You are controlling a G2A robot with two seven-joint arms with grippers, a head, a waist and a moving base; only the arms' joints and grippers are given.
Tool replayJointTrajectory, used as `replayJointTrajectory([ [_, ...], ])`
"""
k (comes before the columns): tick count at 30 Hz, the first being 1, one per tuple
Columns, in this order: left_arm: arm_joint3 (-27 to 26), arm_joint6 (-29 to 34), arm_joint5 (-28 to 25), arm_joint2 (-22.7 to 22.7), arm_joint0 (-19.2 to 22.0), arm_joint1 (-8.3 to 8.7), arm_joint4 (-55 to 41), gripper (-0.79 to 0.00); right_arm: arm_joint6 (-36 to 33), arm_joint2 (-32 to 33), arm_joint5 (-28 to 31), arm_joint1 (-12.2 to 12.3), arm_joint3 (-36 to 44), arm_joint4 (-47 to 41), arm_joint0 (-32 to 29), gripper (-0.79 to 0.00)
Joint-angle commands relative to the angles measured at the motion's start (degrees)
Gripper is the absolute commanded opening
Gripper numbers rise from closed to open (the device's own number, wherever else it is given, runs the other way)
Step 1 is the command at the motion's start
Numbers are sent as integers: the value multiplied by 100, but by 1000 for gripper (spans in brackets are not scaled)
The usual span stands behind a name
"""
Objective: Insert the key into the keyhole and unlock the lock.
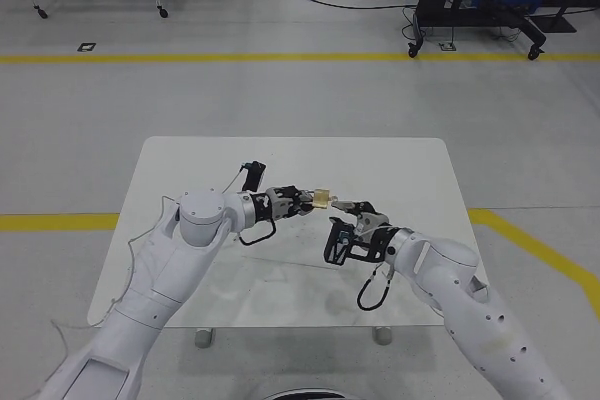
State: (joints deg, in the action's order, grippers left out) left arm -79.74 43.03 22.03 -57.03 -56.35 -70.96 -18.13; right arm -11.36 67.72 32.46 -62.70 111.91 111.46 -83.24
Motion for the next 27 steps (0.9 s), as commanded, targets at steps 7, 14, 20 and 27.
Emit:
replayJointTrajectory([
  [7,-108,111,-33,23,-51,35,236,-785,-48,-101,85,-21,-249,35,232,-548],
  [14,-158,140,-70,38,-65,48,330,-785,-22,-212,228,-32,-301,-12,289,-751],
  [20,-209,109,-109,77,-63,62,551,-785,221,-149,412,-10,-340,-154,255,-785],
  [27,-316,52,-239,24,-154,86,642,-785,726,199,676,14,-567,-1152,198,-785],
])
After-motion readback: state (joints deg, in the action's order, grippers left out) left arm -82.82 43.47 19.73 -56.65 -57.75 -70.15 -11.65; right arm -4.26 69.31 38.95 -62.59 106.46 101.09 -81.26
